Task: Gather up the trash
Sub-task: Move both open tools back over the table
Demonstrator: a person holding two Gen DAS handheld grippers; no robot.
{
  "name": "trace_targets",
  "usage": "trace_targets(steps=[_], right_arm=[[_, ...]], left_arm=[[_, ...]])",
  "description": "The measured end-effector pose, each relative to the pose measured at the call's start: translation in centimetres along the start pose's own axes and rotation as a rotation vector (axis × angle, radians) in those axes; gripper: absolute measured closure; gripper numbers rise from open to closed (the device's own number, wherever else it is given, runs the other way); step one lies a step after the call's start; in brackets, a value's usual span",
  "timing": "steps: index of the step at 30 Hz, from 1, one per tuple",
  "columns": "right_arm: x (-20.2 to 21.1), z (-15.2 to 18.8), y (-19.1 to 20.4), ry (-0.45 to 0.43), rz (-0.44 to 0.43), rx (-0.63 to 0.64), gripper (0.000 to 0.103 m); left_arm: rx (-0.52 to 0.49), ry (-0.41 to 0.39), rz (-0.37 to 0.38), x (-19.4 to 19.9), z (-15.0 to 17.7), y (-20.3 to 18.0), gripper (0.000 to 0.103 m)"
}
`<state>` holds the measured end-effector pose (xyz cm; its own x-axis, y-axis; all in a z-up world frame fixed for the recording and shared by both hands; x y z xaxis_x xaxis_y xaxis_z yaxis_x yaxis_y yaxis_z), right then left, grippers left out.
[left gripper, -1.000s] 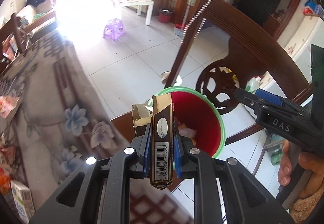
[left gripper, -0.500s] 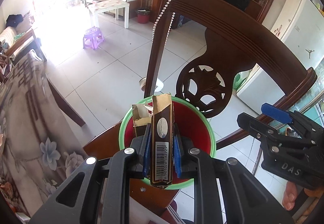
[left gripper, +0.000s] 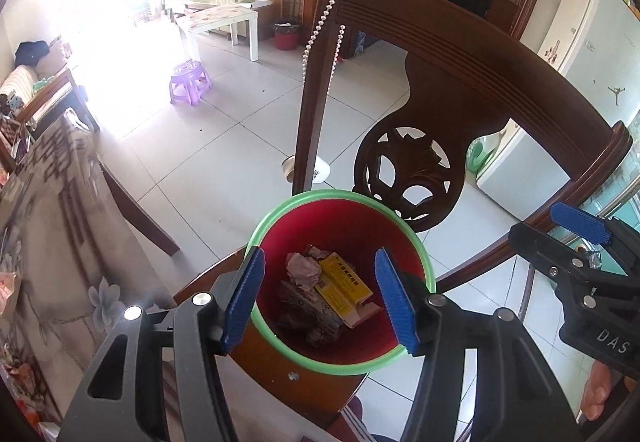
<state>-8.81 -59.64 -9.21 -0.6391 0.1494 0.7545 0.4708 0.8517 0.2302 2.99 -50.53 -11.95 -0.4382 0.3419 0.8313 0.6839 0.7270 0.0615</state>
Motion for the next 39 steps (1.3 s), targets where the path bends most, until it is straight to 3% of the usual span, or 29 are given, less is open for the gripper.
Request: trace_targets(steps=[10, 21, 28, 39], right_arm=[[1.2, 0.5, 2.5, -0.004, -0.034, 0.046, 0.032], [1.6, 1.5, 8.1, 0.008, -0.114, 0.147, 0.031], [1.9, 3.0, 11.7, 0.024, -0.123, 0.205, 0.029], [2.7, 6.2, 17.2, 0.041, -0.135, 0.251, 0.027]], left_arm=[[0.102, -0.032, -0.025, 4.3, 2.2, 3.5, 0.046], [0.217, -0.059, -0.099, 8.4, 6.1, 8.4, 0.043], [0.263, -0.012, -0.114, 8.8, 9.9, 11.2, 0.043], [0.302, -0.005, -0.123, 11.3, 15.1, 16.0, 0.042]])
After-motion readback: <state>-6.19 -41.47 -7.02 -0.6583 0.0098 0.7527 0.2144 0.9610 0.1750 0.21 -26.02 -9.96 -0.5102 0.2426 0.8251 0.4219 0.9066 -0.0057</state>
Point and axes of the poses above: each gripper's, at about its wrist camera, not at the fingertips, and x roughly against the way its jaws point, y to its left, z to its underside, the point moved 2 cm from there along -x, roughly the way its jaws point, and after that the axes turned 12 degrees about -z, right-handed, at the moved point
